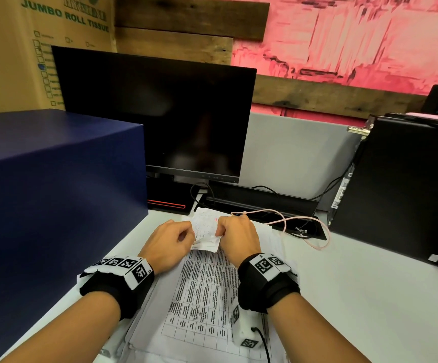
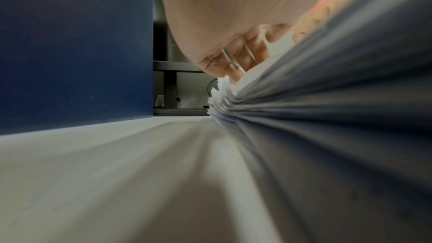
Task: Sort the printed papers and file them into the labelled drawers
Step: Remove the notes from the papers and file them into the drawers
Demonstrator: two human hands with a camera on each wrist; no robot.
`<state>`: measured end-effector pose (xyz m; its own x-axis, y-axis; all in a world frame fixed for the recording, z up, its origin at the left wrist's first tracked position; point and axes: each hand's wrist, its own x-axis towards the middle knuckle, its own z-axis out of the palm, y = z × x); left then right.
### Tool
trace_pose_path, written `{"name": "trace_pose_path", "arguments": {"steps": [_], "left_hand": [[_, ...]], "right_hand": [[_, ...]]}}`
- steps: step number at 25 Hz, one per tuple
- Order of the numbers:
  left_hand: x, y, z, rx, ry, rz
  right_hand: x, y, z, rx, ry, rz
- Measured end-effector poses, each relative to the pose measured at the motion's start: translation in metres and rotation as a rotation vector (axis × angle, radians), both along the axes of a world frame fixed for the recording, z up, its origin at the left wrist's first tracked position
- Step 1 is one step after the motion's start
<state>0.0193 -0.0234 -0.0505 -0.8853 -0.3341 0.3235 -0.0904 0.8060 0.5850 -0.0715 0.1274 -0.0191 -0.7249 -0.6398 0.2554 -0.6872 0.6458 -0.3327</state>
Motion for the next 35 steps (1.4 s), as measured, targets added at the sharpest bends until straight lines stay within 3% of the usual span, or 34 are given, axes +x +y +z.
{"name": "trace_pose_path", "arguments": {"steps": [5, 14, 20, 24, 27, 29, 31, 33, 35], "left_hand": [[-0.002, -0.004, -0.004, -0.093, 0.025, 0.120], [-0.002, -0.006, -0.005, -0.102, 0.005, 0.118], [0.006, 0.000, 0.003, 0.077, 0.004, 0.053], [0.032, 0.018, 0.026, 0.267, 0.095, -0.032], [0.044, 0.028, 0.047, 0.338, 0.155, -0.049], [0.044, 0.028, 0.058, 0.350, 0.186, 0.006], [0.047, 0.026, 0.069, 0.398, 0.244, 0.070], [0.054, 0.026, 0.081, 0.512, 0.345, 0.076], [0.063, 0.030, 0.093, 0.559, 0.420, 0.084]], "right_hand": [[0.000, 0.011, -0.004, 0.082, 0.003, 0.068], [0.003, 0.003, -0.016, 0.003, -0.095, 0.107], [0.005, 0.006, -0.008, -0.092, -0.087, 0.079], [-0.003, 0.018, 0.032, -0.142, -0.033, 0.033], [-0.002, 0.025, 0.069, -0.258, 0.095, 0.047], [0.005, 0.029, 0.085, -0.434, 0.179, 0.073], [0.008, 0.038, 0.092, -0.654, 0.196, -0.026], [0.006, 0.056, 0.091, -0.792, 0.028, -0.212], [0.007, 0.071, 0.083, -0.825, -0.378, -0.235]]}}
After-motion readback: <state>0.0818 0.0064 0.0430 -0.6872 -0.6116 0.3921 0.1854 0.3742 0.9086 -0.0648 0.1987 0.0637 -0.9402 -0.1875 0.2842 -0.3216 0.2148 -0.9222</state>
